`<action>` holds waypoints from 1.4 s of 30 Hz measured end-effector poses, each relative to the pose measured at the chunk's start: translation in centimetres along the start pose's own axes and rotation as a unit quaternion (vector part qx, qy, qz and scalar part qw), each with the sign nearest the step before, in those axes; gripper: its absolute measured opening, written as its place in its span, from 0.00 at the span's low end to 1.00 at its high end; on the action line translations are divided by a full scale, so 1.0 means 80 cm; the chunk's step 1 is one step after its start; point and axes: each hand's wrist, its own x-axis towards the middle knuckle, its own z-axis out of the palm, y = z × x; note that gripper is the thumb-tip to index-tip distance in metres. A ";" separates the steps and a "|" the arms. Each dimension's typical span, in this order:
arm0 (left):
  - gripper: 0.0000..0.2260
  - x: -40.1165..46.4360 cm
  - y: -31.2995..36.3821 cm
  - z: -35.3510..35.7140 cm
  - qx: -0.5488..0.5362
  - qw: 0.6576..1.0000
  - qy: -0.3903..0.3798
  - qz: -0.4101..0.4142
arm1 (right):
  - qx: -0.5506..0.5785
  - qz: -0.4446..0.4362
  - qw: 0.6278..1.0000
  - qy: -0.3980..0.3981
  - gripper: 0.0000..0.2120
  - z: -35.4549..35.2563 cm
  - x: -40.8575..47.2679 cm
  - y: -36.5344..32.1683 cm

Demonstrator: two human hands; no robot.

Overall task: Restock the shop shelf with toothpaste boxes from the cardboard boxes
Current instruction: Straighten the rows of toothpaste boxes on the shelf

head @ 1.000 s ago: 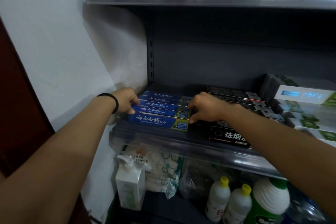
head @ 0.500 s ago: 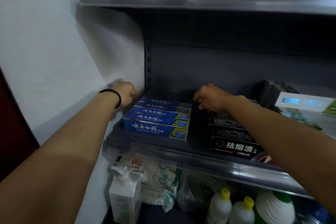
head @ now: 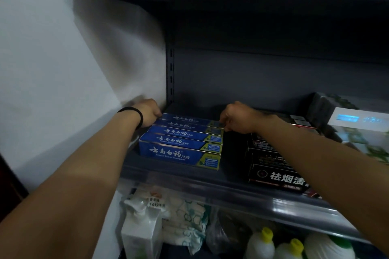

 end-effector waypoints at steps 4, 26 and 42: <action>0.13 0.001 0.002 0.001 -0.019 1.000 -0.006 0.011 | 0.009 0.005 1.000 0.004 0.13 0.004 0.001 0.003; 0.14 -0.009 0.014 -0.005 0.075 0.997 -0.027 0.020 | 0.010 -0.002 1.000 -0.015 0.12 0.003 0.003 0.005; 0.19 -0.104 0.177 -0.013 0.041 0.983 0.059 0.169 | 0.042 0.050 0.998 -0.001 0.16 -0.069 -0.179 0.067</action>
